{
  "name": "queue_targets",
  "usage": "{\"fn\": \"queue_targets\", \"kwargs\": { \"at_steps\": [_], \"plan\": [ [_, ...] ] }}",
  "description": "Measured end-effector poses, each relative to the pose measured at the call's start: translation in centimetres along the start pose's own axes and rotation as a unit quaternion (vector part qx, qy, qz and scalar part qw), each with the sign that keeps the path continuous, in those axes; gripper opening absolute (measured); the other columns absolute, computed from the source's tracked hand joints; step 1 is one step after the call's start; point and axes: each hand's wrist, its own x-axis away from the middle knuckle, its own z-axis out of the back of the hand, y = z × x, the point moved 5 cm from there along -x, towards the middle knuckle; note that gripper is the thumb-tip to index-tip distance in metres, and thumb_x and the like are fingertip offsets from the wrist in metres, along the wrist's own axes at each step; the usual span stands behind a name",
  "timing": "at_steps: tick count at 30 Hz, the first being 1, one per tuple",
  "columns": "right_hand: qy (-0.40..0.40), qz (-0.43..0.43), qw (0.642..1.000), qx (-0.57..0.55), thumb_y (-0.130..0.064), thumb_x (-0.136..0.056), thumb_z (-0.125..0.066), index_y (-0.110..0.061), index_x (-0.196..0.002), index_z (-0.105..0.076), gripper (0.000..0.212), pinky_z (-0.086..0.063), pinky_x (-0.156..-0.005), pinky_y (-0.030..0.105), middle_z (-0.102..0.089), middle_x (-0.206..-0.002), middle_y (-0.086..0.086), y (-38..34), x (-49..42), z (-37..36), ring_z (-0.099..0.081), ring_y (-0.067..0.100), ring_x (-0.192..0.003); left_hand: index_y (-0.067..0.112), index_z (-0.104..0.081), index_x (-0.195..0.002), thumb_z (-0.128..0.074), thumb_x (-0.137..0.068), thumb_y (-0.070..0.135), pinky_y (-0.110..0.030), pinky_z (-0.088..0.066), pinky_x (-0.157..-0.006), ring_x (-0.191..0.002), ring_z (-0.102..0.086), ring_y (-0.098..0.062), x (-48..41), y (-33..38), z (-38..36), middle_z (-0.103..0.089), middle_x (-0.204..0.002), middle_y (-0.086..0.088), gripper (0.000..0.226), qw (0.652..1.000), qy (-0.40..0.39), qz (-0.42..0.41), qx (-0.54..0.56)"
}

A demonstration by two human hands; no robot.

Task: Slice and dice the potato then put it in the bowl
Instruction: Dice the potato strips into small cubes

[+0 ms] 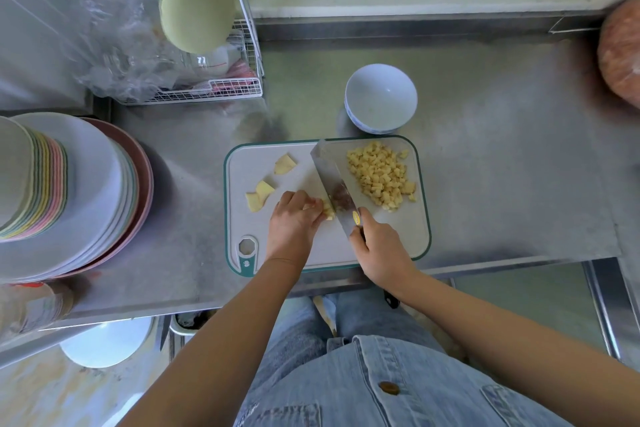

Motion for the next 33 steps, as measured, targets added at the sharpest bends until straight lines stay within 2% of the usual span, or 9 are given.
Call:
{"fn": "queue_targets", "kwargs": {
  "at_steps": [2, 4, 6, 13, 18, 22, 30, 33],
  "plan": [
    [-0.001, 0.017, 1.0, 0.001, -0.009, -0.096, -0.041, -0.002, -0.113, -0.047, 0.019, -0.021, -0.044, 0.028, -0.038, -0.05, -0.002, -0.4, 0.3, 0.4, -0.036, 0.014, -0.043, 0.007, -0.074, -0.079, -0.086, -0.065, 0.007, -0.031, -0.048, -0.056, -0.068, -0.057, -0.032, 0.0, 0.0, 0.1, -0.062, -0.077, -0.01, 0.018, 1.0, 0.002, 0.01, 0.013],
    [-0.011, 0.031, 0.999, 0.011, -0.009, -0.096, -0.04, -0.004, -0.106, -0.045, 0.012, -0.023, -0.045, 0.031, -0.038, -0.051, -0.001, -0.8, 0.7, 0.6, -0.037, 0.017, -0.044, 0.007, -0.075, -0.078, -0.086, -0.064, 0.005, -0.031, -0.048, -0.058, -0.068, -0.057, -0.032, 0.0, 0.0, 0.1, -0.063, -0.077, -0.01, 0.018, 1.0, 0.003, 0.017, 0.023],
    [-0.02, 0.031, 0.999, 0.028, -0.01, -0.096, -0.04, -0.005, -0.105, -0.044, 0.011, -0.027, -0.049, 0.035, -0.04, -0.053, 0.001, -1.1, 0.8, 0.5, -0.041, 0.022, -0.047, 0.008, -0.075, -0.076, -0.087, -0.062, 0.004, -0.031, -0.049, -0.059, -0.068, -0.058, -0.032, -0.1, 0.0, 0.2, -0.064, -0.077, -0.009, 0.018, 0.999, 0.0, 0.026, 0.029],
    [-0.029, 0.02, 0.999, 0.035, -0.01, -0.095, -0.039, -0.008, -0.097, -0.041, 0.004, -0.029, -0.051, 0.037, -0.038, -0.053, 0.0, -1.4, 0.8, 0.4, -0.038, 0.02, -0.047, 0.01, -0.076, -0.07, -0.091, -0.056, 0.006, -0.03, -0.05, -0.055, -0.063, -0.059, -0.03, -0.2, 0.2, 0.5, -0.065, -0.068, -0.006, 0.021, 0.999, -0.008, 0.041, 0.025],
    [-0.025, 0.02, 0.998, 0.051, -0.01, -0.096, -0.039, -0.004, -0.105, -0.044, 0.012, -0.027, -0.049, 0.034, -0.039, -0.055, 0.0, -1.2, 0.9, 0.2, -0.04, 0.021, -0.049, 0.011, -0.077, -0.07, -0.09, -0.057, 0.008, -0.029, -0.048, -0.054, -0.062, -0.058, -0.029, -0.2, 0.2, 0.5, -0.063, -0.063, -0.004, 0.018, 0.999, -0.011, 0.041, 0.018],
    [-0.034, 0.021, 0.998, 0.047, -0.011, -0.096, -0.039, -0.009, -0.098, -0.039, 0.003, -0.023, -0.046, 0.031, -0.038, -0.055, -0.001, -1.2, 0.5, -0.3, -0.038, 0.018, -0.048, 0.011, -0.077, -0.07, -0.089, -0.058, 0.008, -0.027, -0.048, -0.054, -0.061, -0.058, -0.029, -0.2, 0.1, 0.4, -0.062, -0.062, -0.003, 0.017, 0.999, -0.01, 0.041, 0.026],
    [-0.015, -0.01, 0.999, 0.048, -0.013, -0.096, -0.038, -0.002, -0.128, -0.042, 0.033, -0.031, -0.053, 0.035, -0.043, -0.057, -0.001, -0.7, -0.4, -1.6, -0.047, 0.024, -0.056, 0.01, -0.076, -0.069, -0.089, -0.058, 0.006, -0.027, -0.047, -0.051, -0.061, -0.057, -0.029, -0.2, 0.4, 0.4, -0.061, -0.063, -0.004, 0.018, 0.999, -0.007, 0.035, 0.017],
    [-0.009, 0.0, 0.999, 0.032, -0.013, -0.097, -0.04, -0.001, -0.118, -0.047, 0.025, -0.029, -0.049, 0.035, -0.045, -0.056, 0.003, -0.4, -0.3, -0.8, -0.045, 0.023, -0.051, 0.011, -0.075, -0.076, -0.088, -0.06, 0.007, -0.029, -0.049, -0.056, -0.067, -0.059, -0.03, 0.0, 0.4, 0.5, -0.064, -0.072, -0.006, 0.022, 0.999, -0.009, 0.041, 0.021]
  ]
}}
